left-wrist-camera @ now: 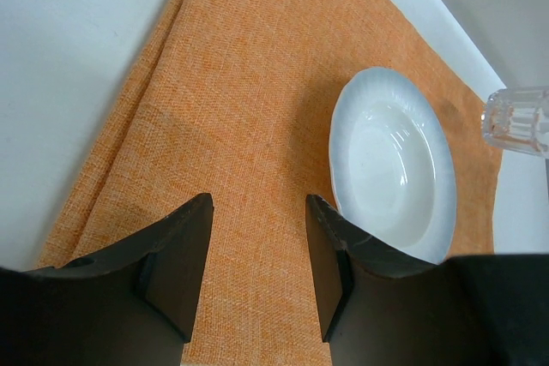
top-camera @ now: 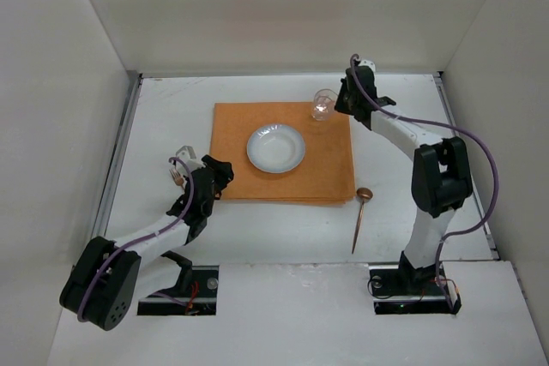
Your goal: Set the dinner table for one person
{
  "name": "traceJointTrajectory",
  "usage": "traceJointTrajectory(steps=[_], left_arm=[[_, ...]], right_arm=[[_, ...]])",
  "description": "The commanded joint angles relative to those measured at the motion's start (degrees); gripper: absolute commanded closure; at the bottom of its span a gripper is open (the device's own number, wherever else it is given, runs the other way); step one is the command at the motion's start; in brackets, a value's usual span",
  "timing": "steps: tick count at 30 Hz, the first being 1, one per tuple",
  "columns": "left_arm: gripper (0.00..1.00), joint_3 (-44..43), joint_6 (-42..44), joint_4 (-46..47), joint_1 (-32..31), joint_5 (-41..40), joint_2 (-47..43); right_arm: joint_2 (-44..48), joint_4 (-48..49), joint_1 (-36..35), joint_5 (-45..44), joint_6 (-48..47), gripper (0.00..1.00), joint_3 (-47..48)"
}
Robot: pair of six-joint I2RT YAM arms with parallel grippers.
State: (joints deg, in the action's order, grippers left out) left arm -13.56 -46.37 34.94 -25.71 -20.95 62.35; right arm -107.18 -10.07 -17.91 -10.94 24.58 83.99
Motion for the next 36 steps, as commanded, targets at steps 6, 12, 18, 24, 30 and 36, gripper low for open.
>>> traceJointTrajectory(steps=[6,12,18,24,30,36], left_arm=[[0.55,0.3,-0.2,2.5,1.1,0.4,-0.9],[0.55,0.1,-0.3,2.6,1.2,0.8,-0.5],[0.55,0.3,-0.6,2.6,1.6,1.1,-0.5],[0.55,0.4,-0.8,2.7,1.9,1.5,-0.6],[0.55,0.2,-1.1,2.7,2.2,2.0,0.1],[0.55,0.2,-1.4,3.0,2.2,2.7,0.8]], right_arm=[[-3.5,-0.7,-0.1,-2.0,-1.2,0.91,4.6],[-5.7,-3.0,0.0,-2.6,-1.5,0.87,6.2],[-5.1,-3.0,-0.1,-3.4,-1.8,0.61,7.3],[0.4,-2.9,-0.1,-4.0,-1.5,0.57,5.1],[15.7,1.7,-0.9,-4.4,3.1,0.50,-11.3],[35.4,4.0,-5.4,-12.7,13.3,0.81,-36.9]])
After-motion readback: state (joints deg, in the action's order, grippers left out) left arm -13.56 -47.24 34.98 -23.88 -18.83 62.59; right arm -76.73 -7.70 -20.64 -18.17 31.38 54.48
